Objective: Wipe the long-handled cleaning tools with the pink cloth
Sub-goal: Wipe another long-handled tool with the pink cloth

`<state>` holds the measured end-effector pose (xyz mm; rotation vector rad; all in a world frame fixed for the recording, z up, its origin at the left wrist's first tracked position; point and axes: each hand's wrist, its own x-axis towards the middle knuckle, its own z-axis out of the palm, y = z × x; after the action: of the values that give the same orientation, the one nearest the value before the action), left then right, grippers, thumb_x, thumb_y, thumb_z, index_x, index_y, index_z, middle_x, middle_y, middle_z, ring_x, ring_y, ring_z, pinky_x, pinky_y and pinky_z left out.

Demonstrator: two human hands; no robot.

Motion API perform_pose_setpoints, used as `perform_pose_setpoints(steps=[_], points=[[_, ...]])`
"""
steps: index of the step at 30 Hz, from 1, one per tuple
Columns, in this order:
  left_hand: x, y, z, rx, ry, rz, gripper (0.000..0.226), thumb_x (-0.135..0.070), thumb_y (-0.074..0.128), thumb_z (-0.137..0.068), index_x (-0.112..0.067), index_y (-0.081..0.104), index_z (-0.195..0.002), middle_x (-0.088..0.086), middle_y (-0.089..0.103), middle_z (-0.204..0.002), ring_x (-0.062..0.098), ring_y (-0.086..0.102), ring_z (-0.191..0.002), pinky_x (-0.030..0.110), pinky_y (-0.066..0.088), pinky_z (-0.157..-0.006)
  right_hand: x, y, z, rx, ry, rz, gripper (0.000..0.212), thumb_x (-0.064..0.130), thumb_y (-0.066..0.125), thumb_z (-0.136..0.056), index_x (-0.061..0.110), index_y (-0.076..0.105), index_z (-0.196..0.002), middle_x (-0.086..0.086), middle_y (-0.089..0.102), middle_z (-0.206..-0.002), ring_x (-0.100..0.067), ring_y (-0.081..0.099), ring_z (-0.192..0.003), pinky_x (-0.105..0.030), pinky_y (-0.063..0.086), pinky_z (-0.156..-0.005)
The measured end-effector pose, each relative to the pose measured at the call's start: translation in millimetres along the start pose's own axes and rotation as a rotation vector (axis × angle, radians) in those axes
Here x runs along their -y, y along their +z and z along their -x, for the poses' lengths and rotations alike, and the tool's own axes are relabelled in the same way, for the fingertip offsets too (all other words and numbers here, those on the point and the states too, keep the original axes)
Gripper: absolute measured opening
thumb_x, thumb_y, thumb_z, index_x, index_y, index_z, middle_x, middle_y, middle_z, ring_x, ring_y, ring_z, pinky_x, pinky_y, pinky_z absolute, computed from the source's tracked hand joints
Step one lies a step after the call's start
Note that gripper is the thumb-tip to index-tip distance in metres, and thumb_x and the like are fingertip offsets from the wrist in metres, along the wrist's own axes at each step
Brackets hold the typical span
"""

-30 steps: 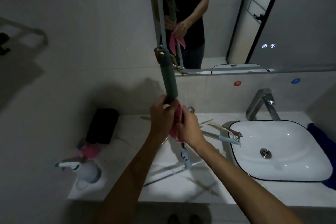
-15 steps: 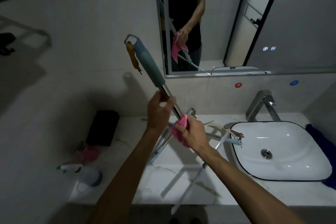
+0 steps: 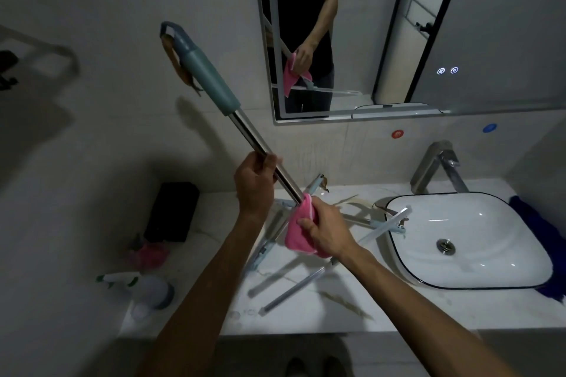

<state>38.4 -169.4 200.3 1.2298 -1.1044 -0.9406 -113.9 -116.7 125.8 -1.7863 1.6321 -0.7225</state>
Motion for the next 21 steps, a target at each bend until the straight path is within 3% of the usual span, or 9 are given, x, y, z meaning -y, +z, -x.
perform_pose_setpoints(steps=[4, 6, 8, 10, 14, 18, 21], points=[[3, -3, 2, -0.005, 0.011, 0.017, 0.017, -0.027, 0.063, -0.095, -0.034, 0.07, -0.081, 0.003, 0.076, -0.091, 0.02, 0.072, -0.089, 0.049, 0.06, -0.084, -2, -7, 2, 0.092, 0.052, 0.014, 0.035, 0.026, 0.066, -0.095, 0.015, 0.058, -0.127, -0.009, 0.069, -0.115, -0.024, 0.068, -0.102, -0.034, 0.056, -0.092], [5, -2, 6, 0.026, 0.032, 0.001, 0.012, -0.029, 0.065, -0.094, -0.033, 0.068, -0.083, 0.003, 0.075, -0.092, 0.02, 0.071, -0.09, 0.044, 0.059, -0.083, 0, -9, 2, 0.047, 0.044, 0.039, 0.018, 0.021, 0.063, -0.096, 0.017, 0.062, -0.113, -0.007, 0.071, -0.102, -0.023, 0.069, -0.092, -0.039, 0.059, -0.087], [12, 1, 14, 0.083, 0.067, -0.088, 0.008, -0.026, 0.069, -0.092, -0.03, 0.063, -0.088, 0.001, 0.073, -0.089, 0.018, 0.07, -0.088, 0.038, 0.058, -0.082, 4, -9, 4, -0.016, 0.006, 0.068, 0.005, 0.017, 0.059, -0.094, 0.019, 0.06, -0.099, -0.005, 0.071, -0.092, -0.023, 0.067, -0.084, -0.036, 0.057, -0.077], [22, 7, 29, 0.14, 0.052, -0.19, 0.014, -0.023, 0.071, -0.09, -0.032, 0.06, -0.093, -0.008, 0.07, -0.088, 0.013, 0.069, -0.085, 0.035, 0.057, -0.081, 11, -8, 5, -0.042, -0.038, 0.067, 0.008, 0.017, 0.06, -0.093, 0.016, 0.061, -0.101, -0.006, 0.071, -0.094, -0.023, 0.067, -0.084, -0.032, 0.054, -0.074], [35, 11, 47, 0.203, -0.011, -0.227, 0.024, -0.03, 0.07, -0.087, -0.032, 0.06, -0.109, -0.016, 0.07, -0.096, -0.002, 0.068, -0.089, 0.025, 0.056, -0.082, 19, -8, 6, -0.074, -0.078, 0.012, 0.017, 0.023, 0.057, -0.097, 0.012, 0.065, -0.106, -0.008, 0.073, -0.097, -0.021, 0.07, -0.081, -0.036, 0.061, -0.076], [35, 10, 46, 0.191, -0.043, -0.216, 0.018, -0.029, 0.071, -0.091, -0.021, 0.065, -0.106, -0.009, 0.073, -0.093, 0.001, 0.07, -0.085, 0.037, 0.06, -0.084, 11, -10, 12, -0.078, -0.106, -0.017, 0.02, 0.025, 0.062, -0.095, 0.015, 0.063, -0.112, -0.008, 0.073, -0.105, -0.02, 0.067, -0.086, -0.033, 0.059, -0.081], [31, 8, 45, 0.177, -0.077, -0.154, 0.021, -0.032, 0.073, -0.086, -0.019, 0.066, -0.101, -0.003, 0.075, -0.091, 0.015, 0.073, -0.086, 0.051, 0.06, -0.081, 8, -13, 18, -0.052, -0.118, -0.04, 0.026, 0.025, 0.063, -0.097, 0.015, 0.062, -0.121, -0.001, 0.069, -0.106, -0.012, 0.062, -0.083, -0.01, 0.048, -0.073]])
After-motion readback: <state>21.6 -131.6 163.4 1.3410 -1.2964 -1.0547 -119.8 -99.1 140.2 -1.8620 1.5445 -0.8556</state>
